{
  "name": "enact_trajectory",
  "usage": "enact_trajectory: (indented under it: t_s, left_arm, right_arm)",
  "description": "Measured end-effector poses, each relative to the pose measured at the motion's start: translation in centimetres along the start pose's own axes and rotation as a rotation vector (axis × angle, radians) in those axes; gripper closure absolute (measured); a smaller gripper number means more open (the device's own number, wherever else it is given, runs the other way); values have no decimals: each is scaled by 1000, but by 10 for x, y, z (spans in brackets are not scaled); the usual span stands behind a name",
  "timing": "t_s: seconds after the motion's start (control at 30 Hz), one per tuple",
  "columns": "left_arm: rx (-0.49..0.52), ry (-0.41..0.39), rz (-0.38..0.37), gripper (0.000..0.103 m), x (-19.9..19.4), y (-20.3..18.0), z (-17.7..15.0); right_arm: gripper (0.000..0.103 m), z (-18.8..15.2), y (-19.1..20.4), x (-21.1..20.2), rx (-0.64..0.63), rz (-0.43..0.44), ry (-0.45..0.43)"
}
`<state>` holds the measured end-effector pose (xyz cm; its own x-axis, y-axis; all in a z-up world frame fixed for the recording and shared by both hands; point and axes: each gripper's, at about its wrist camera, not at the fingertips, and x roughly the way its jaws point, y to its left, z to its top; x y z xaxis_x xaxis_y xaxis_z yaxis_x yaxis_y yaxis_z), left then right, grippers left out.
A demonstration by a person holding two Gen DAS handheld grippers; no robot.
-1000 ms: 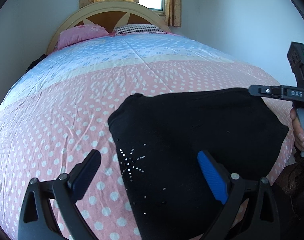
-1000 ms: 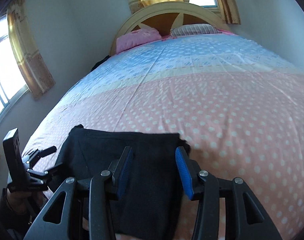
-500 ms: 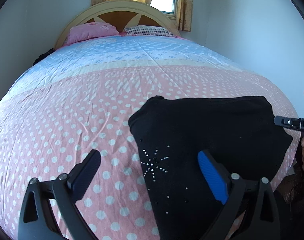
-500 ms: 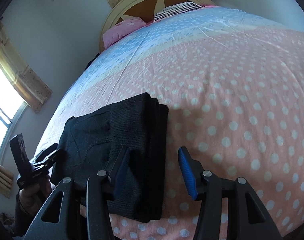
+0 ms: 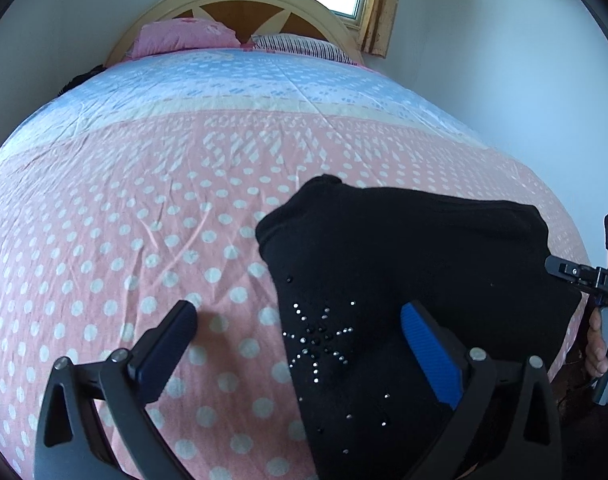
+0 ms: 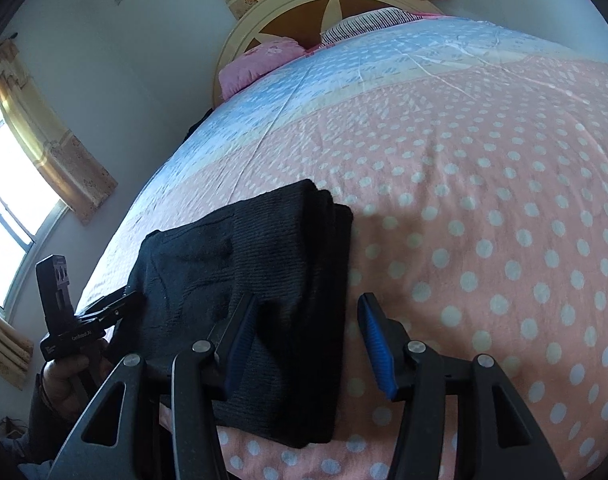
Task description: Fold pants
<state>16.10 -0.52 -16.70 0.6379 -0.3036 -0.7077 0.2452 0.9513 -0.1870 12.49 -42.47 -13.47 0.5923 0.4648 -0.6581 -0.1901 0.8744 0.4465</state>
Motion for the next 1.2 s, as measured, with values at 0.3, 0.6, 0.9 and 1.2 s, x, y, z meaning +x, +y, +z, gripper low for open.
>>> enact_trajectory:
  t_s: [0.3, 0.6, 0.9, 1.2]
  left_arm:
    - [26, -1, -91, 12, 0, -7, 1]
    - [58, -8, -132, 45, -3, -22, 0]
    - [81, -36, -89, 83, -14, -29, 3]
    - [102, -57, -77, 86, -36, -28, 7]
  right_arm:
    - [50, -1, -2, 6, 19, 17, 10]
    - [74, -4, 3, 3, 10, 47, -2]
    - [77, -3, 29, -18, -59, 20, -62]
    - [78, 22, 59, -14, -115, 44, -54]
